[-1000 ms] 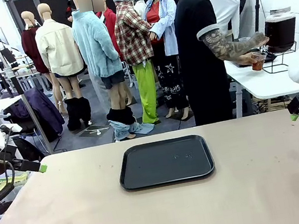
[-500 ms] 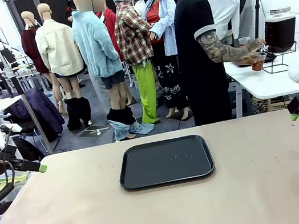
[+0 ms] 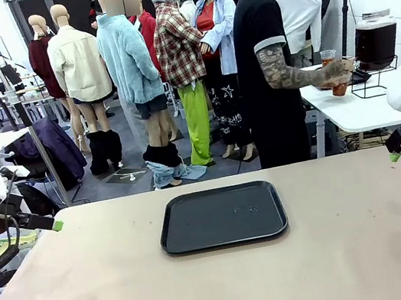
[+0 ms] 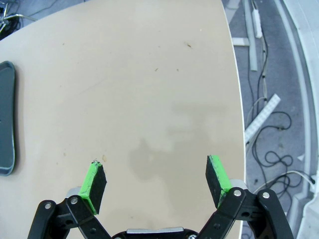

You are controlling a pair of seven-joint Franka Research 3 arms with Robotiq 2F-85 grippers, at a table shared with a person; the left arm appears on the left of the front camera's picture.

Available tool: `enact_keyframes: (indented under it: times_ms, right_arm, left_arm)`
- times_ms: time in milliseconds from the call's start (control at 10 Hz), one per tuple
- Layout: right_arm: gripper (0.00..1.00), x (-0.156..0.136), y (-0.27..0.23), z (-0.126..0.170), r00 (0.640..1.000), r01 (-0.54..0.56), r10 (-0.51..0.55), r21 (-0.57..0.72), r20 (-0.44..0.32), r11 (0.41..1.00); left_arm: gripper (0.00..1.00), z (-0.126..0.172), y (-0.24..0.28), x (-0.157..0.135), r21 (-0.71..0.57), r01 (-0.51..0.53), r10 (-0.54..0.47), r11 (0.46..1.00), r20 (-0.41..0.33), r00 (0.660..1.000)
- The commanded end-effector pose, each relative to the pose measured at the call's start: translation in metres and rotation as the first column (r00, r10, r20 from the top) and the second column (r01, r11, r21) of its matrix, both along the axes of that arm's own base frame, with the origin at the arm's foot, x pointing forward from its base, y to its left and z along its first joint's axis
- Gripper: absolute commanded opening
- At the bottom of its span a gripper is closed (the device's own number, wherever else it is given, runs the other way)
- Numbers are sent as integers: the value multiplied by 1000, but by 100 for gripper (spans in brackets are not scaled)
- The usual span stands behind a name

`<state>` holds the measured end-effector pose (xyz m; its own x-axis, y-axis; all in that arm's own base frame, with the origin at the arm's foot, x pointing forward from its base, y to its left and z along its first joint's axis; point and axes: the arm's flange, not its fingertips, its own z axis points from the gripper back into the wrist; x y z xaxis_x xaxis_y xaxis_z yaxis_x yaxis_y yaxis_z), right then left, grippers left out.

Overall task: Pour the drink into the iced cup.
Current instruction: Open the gripper to release the iced cup you were holding.

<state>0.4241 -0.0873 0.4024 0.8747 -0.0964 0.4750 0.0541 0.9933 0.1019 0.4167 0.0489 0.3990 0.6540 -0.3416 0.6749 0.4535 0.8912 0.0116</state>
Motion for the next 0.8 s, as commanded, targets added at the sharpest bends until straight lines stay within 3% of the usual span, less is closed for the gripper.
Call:
enact_keyframes:
  times_ms: [0,700]
  right_arm:
    - [100,1,0,0,1000,-1,1,-10,3,1000]
    - [100,1,0,0,1000,-1,1,-10,3,1000]
  left_arm:
    - [100,0,0,0,2,6,-6,1000,2,1000]
    - [100,0,0,0,2,6,-6,1000,2,1000]
